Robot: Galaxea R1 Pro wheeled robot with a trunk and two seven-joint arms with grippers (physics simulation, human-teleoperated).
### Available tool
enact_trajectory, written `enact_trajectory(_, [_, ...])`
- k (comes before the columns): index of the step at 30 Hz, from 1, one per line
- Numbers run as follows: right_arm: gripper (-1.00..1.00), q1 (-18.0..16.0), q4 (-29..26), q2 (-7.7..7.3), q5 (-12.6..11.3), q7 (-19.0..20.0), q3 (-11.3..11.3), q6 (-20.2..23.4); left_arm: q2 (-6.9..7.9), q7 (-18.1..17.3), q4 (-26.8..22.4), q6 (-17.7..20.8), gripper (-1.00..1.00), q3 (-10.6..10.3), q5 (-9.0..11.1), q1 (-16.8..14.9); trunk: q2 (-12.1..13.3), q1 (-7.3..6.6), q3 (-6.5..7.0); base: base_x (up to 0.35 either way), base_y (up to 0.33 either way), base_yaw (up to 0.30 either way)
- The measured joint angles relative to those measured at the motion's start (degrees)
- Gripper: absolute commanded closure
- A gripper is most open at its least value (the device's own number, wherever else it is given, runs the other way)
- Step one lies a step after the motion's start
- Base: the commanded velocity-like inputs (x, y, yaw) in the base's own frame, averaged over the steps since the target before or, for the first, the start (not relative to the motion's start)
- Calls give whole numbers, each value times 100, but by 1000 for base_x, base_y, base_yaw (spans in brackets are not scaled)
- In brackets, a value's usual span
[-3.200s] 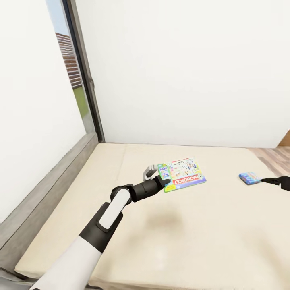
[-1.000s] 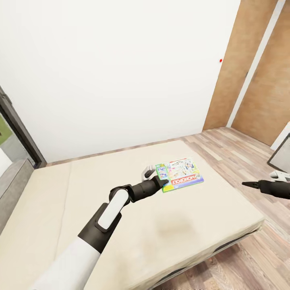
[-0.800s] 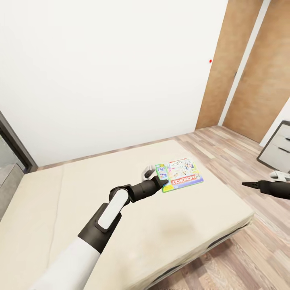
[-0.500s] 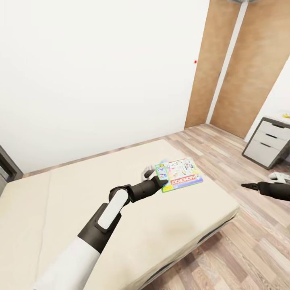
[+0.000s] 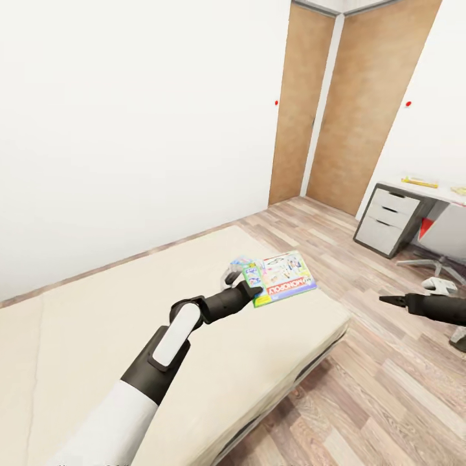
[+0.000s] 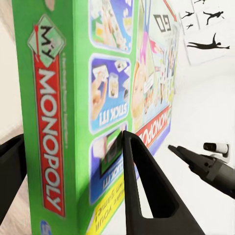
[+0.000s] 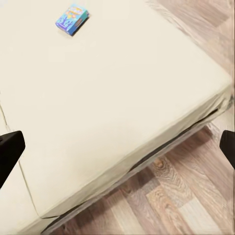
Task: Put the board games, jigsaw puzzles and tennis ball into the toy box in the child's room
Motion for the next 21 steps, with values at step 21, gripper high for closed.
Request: enact_trajectory(21, [-100, 40, 781, 2714, 707, -1048, 451, -2, 42, -23, -79, 818, 100, 1027, 423, -639, 844, -461, 408, 0, 0, -289])
